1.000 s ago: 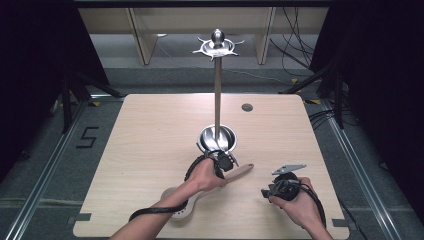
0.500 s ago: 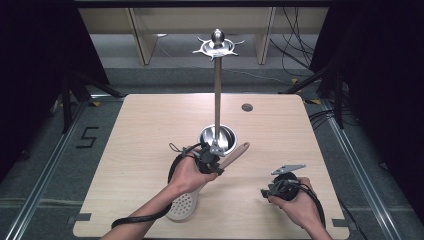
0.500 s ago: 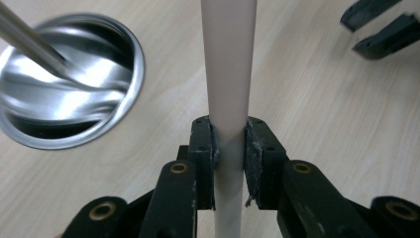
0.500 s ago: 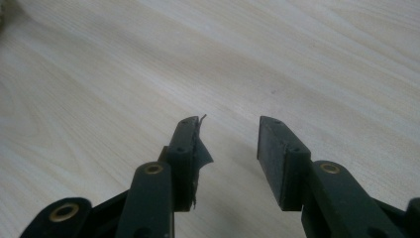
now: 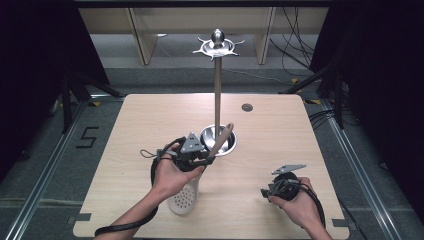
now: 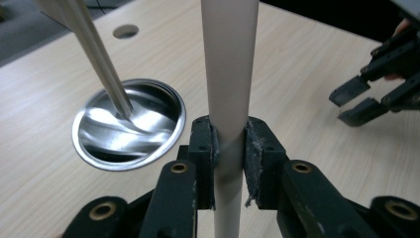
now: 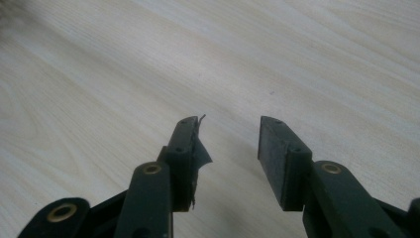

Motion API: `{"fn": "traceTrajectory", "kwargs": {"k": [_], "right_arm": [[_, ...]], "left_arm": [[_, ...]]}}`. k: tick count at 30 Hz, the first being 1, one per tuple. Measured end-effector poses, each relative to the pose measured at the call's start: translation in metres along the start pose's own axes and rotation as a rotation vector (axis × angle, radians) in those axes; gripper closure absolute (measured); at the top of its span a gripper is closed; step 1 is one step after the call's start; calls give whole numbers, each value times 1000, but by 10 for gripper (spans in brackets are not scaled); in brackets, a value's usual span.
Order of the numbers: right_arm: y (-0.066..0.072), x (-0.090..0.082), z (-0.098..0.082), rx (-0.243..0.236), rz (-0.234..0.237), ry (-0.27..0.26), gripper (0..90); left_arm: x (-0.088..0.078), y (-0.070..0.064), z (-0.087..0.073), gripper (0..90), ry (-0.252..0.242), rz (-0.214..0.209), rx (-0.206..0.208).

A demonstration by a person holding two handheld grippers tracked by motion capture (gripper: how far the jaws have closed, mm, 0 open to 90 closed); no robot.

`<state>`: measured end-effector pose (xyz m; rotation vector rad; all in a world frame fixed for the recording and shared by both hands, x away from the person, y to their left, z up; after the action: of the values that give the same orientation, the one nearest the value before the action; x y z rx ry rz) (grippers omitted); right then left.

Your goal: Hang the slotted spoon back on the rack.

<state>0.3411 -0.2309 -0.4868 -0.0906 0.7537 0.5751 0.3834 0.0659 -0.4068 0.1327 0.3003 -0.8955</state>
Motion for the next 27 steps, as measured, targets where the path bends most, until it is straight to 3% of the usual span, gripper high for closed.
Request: {"fn": "traceTrajectory", "kwargs": {"k": [4, 13, 21, 27], "right_arm": [[0, 1, 0, 1, 0, -3, 603], [0, 0, 0, 1, -1, -1, 600], [1, -1, 1, 10, -4, -8, 596], [1, -1, 1, 13, -5, -11, 594]], "left_arm": [[-9, 4, 3, 749, -65, 26, -34], [-23, 9, 11, 749, -180, 90, -42], [-31, 13, 21, 750, -238, 133, -33], [-31, 14, 27, 750, -251, 154, -29]]}}
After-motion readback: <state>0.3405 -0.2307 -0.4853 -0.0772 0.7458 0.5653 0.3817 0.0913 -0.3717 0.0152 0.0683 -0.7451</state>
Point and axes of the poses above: each handheld gripper's, and its own axes: x roughly forward along the jaws, z roughly out of its top, y roughly to its left, the point moved 2 cm from there along x, roughly forward along the jaws, and after that the axes turned 15 degrees about -y, right-handed, at the moved point
